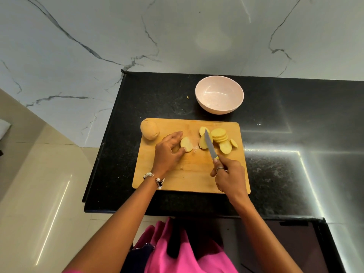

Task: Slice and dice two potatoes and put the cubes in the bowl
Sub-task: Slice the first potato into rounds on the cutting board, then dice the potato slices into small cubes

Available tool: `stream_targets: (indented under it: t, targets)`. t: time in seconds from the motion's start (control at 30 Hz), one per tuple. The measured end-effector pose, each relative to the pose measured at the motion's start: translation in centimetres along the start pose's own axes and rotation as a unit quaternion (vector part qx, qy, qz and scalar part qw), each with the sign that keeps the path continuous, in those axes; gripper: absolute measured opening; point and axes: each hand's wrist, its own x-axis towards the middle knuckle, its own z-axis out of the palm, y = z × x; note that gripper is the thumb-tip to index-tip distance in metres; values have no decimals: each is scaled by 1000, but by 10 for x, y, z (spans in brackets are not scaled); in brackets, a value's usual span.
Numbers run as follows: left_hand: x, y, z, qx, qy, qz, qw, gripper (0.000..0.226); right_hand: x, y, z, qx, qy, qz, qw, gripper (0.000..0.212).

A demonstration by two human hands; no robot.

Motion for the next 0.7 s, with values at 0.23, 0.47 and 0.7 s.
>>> stream_targets:
  t: [0.23, 0.47, 0.7]
  targets:
    - [1, 2, 4, 148, 1, 46, 988, 52, -7, -16, 8, -74, 5, -85, 994, 23]
    - [-1, 1, 4, 190, -2, 76, 979, 51, -13, -15, 39, -251, -31, -120, 960, 39]
    - [-6, 0, 4, 230, 20, 63, 971, 54, -15, -9, 49, -287, -35, -124, 949, 43]
